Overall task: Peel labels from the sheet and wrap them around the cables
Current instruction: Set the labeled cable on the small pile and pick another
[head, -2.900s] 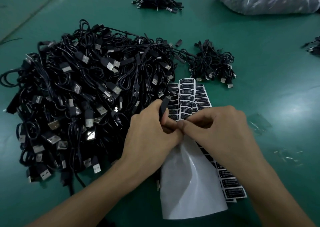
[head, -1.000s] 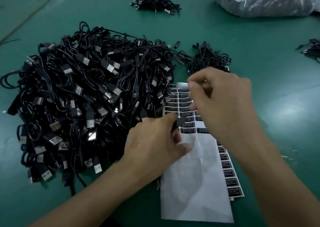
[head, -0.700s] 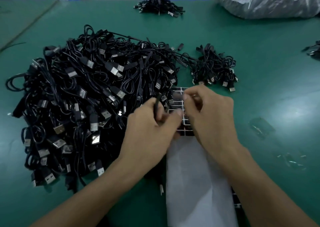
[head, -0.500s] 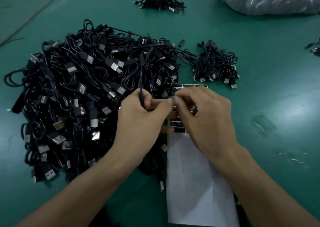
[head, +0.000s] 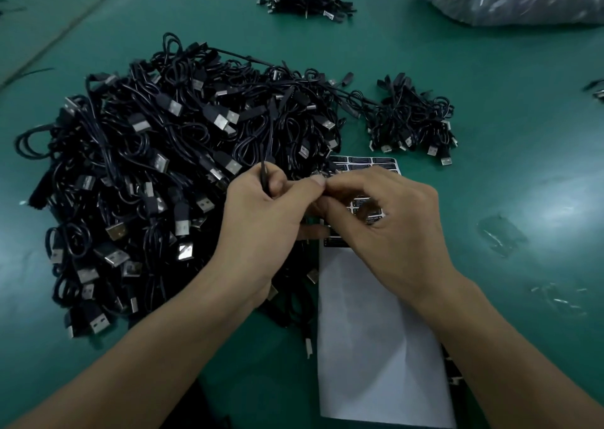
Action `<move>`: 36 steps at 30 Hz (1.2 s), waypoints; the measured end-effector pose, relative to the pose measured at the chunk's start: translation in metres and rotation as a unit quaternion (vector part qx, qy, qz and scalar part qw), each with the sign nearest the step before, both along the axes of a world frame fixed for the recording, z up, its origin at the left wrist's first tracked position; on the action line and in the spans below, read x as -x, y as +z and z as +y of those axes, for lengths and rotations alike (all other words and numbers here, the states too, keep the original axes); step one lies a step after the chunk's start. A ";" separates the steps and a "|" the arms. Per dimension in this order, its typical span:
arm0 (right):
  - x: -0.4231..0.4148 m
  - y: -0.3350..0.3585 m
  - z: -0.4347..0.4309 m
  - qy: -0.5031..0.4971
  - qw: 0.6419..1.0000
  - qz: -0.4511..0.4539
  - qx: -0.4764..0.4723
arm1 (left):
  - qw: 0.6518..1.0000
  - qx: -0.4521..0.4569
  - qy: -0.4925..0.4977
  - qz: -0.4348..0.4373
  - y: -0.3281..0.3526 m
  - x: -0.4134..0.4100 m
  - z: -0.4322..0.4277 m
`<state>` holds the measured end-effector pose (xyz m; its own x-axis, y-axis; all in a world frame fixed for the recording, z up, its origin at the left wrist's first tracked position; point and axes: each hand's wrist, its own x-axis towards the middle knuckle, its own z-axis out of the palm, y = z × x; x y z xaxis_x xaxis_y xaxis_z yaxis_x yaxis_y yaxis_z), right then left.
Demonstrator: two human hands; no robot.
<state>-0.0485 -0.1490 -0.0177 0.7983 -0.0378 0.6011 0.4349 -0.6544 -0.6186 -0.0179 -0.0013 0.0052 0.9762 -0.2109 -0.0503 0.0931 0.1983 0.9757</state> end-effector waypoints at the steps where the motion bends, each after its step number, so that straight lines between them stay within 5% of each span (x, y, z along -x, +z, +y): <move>1: 0.001 0.001 0.001 0.011 0.999 0.017 -0.039 | 1.000 0.008 0.000 0.005 0.000 -0.001 0.001; 8: 0.000 0.012 -0.002 -0.005 0.918 0.208 -0.337 | 1.000 0.007 0.002 0.009 0.001 -0.001 0.000; 19: 0.001 0.020 -0.006 0.044 0.896 0.242 -0.371 | 0.995 -0.061 -0.034 -0.070 -0.006 0.003 -0.001; 25: -0.002 0.019 -0.011 0.000 0.905 0.188 -0.380 | 0.998 -0.042 -0.037 0.009 -0.002 -0.002 -0.004; 29: -0.002 0.019 -0.013 0.004 0.905 0.163 -0.393 | 0.986 -0.138 -0.068 -0.065 -0.004 0.000 0.001; 36: 0.000 0.021 -0.012 0.010 0.911 0.135 -0.390 | 0.981 -0.127 -0.070 -0.131 -0.006 0.000 0.001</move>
<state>-0.0485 -0.1611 0.0036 0.9183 -0.3534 0.1786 0.2042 0.0364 -0.9782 -0.0183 0.0000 -0.0010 0.9250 -0.3571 0.1297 -0.1581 -0.0515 0.9861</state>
